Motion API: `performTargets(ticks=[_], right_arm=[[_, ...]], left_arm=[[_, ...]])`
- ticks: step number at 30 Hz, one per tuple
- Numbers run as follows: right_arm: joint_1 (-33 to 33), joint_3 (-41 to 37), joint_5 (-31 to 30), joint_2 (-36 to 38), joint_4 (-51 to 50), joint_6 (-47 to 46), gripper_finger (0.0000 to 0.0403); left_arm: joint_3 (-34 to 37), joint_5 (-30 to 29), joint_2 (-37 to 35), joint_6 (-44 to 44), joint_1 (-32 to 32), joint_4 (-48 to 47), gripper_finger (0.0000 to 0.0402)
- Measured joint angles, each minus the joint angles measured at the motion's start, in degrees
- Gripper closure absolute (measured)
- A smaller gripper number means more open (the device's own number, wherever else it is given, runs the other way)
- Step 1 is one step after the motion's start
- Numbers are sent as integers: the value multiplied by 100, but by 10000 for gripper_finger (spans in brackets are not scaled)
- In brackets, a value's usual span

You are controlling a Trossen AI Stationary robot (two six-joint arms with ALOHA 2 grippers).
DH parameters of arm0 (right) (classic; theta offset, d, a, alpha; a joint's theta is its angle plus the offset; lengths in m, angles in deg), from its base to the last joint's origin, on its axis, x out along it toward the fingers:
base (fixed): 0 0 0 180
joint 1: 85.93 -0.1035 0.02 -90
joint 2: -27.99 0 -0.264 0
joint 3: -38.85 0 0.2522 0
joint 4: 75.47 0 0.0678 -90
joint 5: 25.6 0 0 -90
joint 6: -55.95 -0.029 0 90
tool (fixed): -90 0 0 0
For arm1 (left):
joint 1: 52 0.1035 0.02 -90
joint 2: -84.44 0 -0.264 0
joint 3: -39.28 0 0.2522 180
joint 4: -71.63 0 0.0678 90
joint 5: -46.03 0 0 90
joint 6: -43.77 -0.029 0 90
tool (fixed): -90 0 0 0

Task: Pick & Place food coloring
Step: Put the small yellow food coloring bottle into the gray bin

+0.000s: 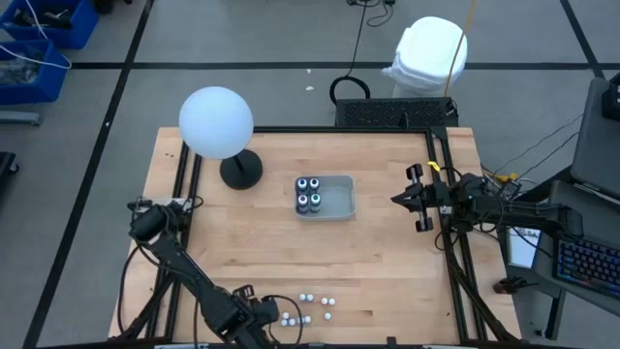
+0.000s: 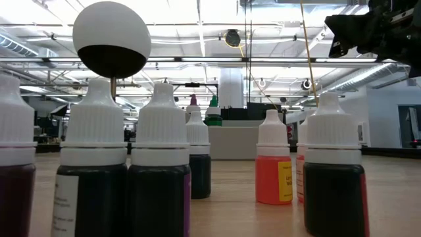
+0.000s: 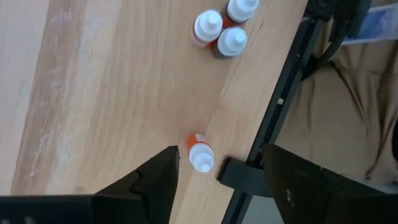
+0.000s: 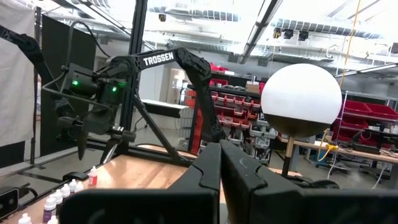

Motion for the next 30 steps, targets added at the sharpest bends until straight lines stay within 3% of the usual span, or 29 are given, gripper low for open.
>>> performTargets(ticks=[23, 30], right_arm=[[-2, 0, 0, -4, 1, 37, 403], [-2, 0, 0, -4, -1, 37, 403]], left_arm=[[12, -59, 280, -108, -120, 120, 167], [409, 162, 280, 102, -182, 422, 167]])
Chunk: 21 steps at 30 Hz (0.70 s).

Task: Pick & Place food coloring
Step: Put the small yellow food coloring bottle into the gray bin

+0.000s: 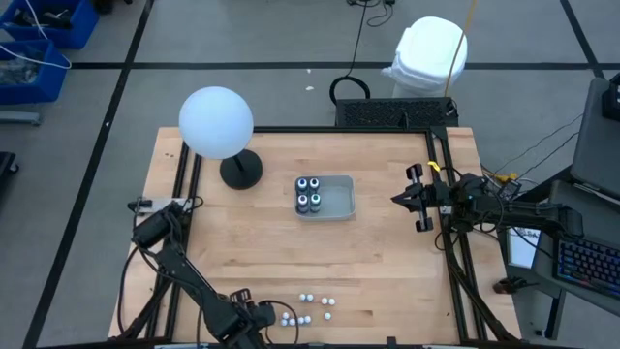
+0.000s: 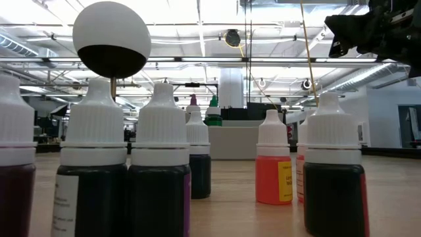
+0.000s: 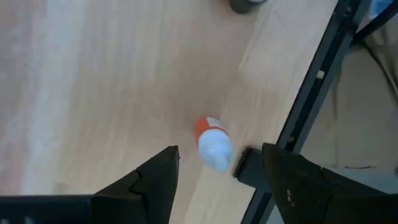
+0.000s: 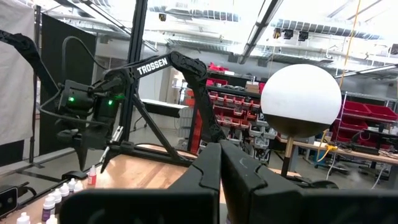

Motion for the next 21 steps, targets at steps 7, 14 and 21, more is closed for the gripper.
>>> performTargets(ticks=[7, 14, 21], right_arm=[[0, 0, 0, -2, 2, 0, 403], [0, 0, 0, -2, 0, 0, 403], [0, 0, 0, -2, 0, 2, 403]], left_arm=[[107, 50, 0, 7, -8, 188, 167], [107, 32, 0, 4, -2, 195, 167], [107, -100, 0, 11, 9, 192, 167]])
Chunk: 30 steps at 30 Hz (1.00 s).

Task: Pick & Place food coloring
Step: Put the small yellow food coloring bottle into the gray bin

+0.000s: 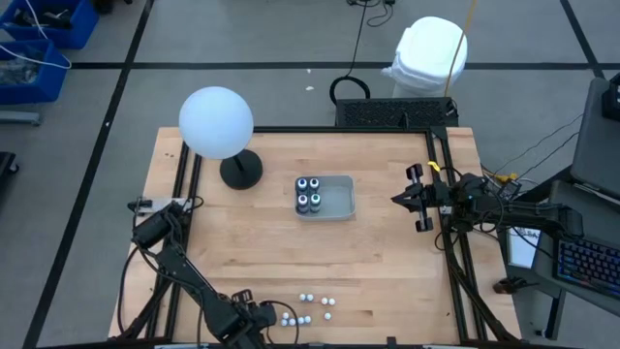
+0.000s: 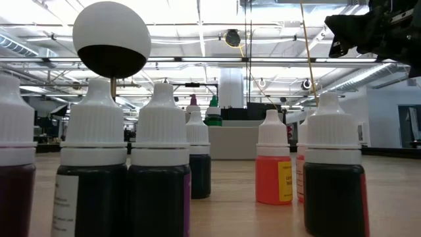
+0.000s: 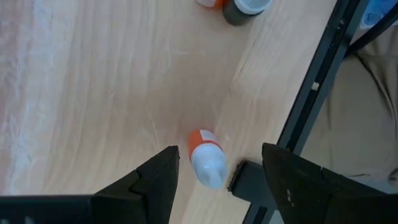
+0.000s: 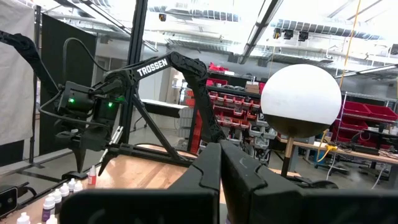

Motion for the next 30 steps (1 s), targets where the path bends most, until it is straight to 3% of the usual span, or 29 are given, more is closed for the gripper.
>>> performTargets(ticks=[20, 30], right_arm=[[2, 1, 0, 0, 0, 66, 403], [0, 0, 0, 0, 0, 66, 403]], left_arm=[[0, -130, 0, -96, 1, -15, 168], [0, -64, 0, -127, 0, -14, 251]])
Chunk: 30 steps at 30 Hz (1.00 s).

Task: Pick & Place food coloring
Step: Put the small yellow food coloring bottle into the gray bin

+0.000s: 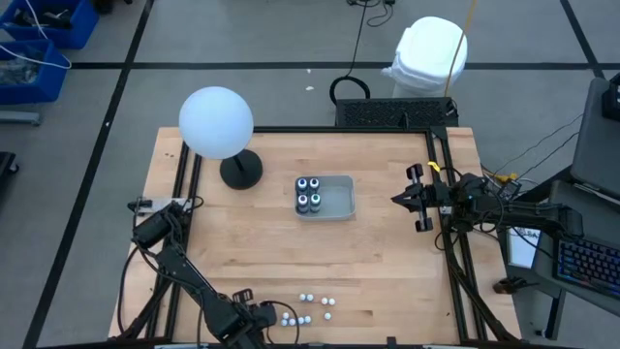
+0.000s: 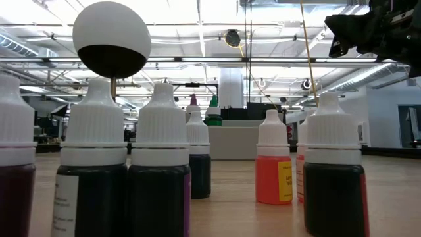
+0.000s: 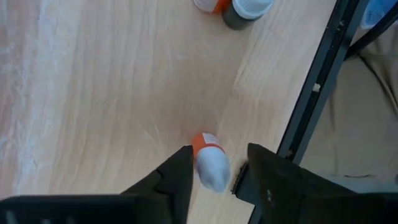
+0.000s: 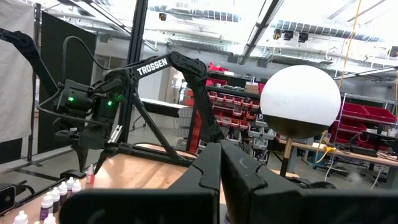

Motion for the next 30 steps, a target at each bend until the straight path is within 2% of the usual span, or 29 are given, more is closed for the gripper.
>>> performTargets(ticks=[15, 23, 27, 30], right_arm=[[0, 2, 0, 0, 0, 0, 403], [1, 2, -1, 0, 0, 0, 403], [2, 2, -2, 0, 0, 0, 403], [2, 1, -2, 0, -2, 0, 403]], left_arm=[[0, 265, -2, -208, 9, -2, 329], [-122, 593, -7, -674, 158, -66, 334], [-465, 752, -7, -1157, 328, -259, 331], [-867, 714, -7, -1479, 495, -755, 334]])
